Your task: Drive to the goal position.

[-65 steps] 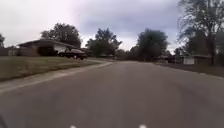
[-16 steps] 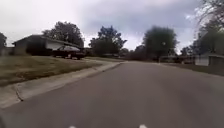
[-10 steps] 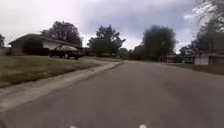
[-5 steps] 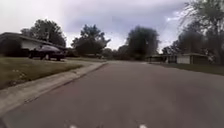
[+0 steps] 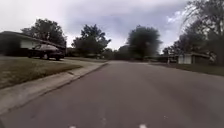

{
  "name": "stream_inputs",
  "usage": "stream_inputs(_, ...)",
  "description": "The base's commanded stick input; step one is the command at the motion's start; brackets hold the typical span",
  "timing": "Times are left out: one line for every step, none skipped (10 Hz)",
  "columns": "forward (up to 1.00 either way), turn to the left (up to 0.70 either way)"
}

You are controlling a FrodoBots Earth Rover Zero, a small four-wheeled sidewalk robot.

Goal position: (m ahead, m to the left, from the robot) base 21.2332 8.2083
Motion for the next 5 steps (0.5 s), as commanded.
stream_inputs(0.70, 0.00)
stream_inputs(0.70, 0.00)
stream_inputs(0.70, 0.00)
stream_inputs(0.70, 0.00)
stream_inputs(0.70, 0.00)
